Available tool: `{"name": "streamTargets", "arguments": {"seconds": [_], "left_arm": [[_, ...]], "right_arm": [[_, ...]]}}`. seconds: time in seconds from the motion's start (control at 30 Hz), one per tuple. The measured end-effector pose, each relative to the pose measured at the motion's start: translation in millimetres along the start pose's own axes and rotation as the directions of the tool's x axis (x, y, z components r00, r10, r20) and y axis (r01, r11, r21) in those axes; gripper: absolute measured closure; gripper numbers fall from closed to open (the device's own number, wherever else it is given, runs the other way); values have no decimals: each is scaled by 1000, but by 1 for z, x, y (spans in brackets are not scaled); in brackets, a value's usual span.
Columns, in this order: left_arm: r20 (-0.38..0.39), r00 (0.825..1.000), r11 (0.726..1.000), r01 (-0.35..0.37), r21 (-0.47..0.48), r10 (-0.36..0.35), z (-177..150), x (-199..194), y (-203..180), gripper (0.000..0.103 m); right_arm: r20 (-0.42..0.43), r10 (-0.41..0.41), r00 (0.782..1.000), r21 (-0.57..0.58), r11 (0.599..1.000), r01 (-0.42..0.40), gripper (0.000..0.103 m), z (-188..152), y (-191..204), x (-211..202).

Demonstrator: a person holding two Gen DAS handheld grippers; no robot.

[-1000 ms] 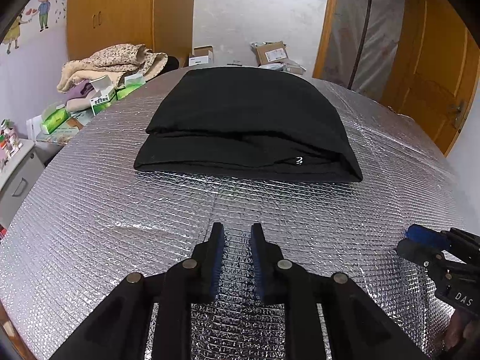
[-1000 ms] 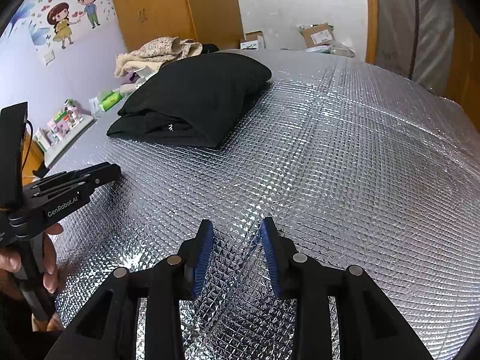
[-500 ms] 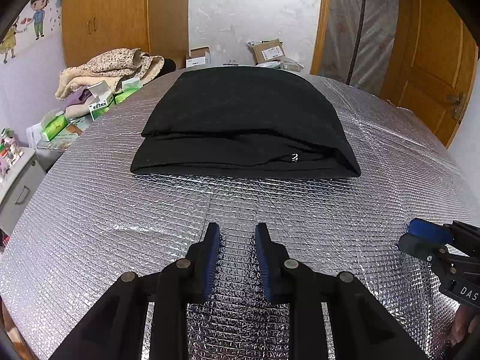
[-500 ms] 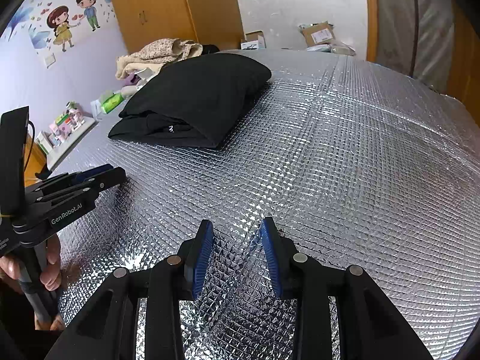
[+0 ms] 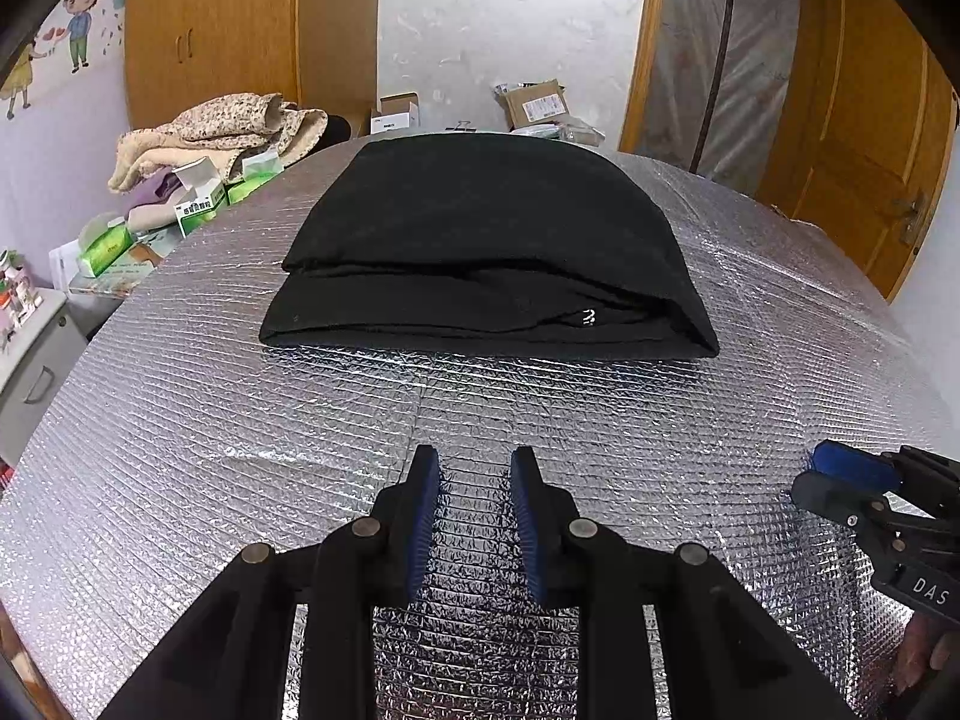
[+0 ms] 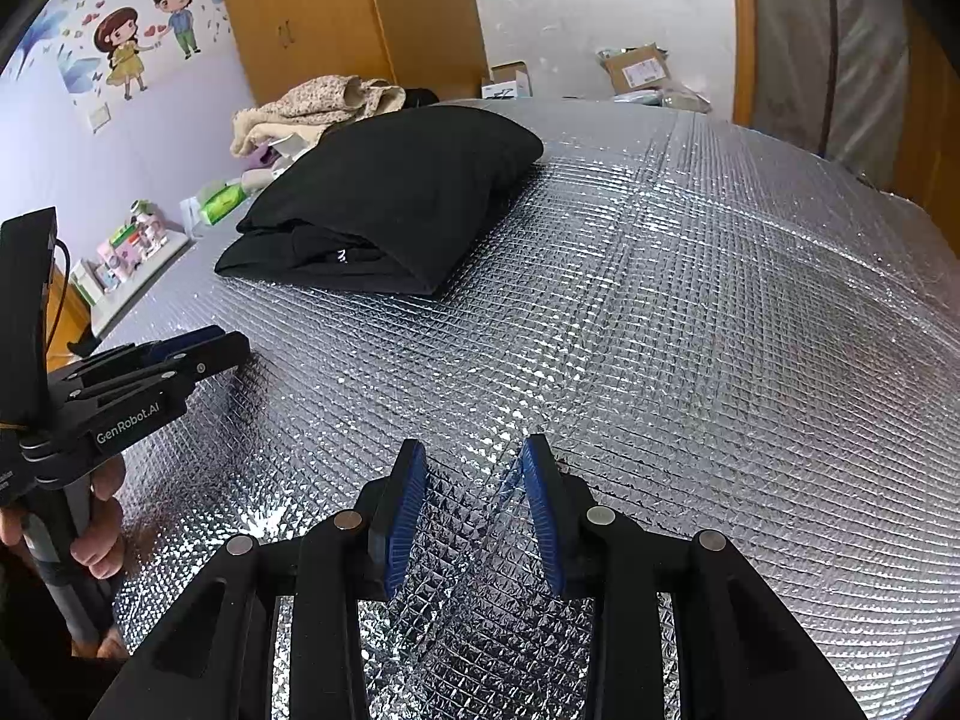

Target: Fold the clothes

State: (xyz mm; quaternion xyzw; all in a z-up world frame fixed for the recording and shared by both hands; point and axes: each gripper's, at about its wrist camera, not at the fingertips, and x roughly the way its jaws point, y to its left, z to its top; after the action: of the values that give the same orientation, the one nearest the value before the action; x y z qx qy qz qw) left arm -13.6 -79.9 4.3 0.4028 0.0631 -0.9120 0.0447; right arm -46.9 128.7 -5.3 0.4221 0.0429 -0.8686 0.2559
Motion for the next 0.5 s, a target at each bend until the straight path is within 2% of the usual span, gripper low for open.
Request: {"name": "streamTargets", "arguments": {"seconds": [0.5], "left_arm": [[1,1000,1000,14,-8,-14,1,2,5,77]], "right_arm": [[-1,-15,1000,-14,1000,15,67,1,3,0]]}}
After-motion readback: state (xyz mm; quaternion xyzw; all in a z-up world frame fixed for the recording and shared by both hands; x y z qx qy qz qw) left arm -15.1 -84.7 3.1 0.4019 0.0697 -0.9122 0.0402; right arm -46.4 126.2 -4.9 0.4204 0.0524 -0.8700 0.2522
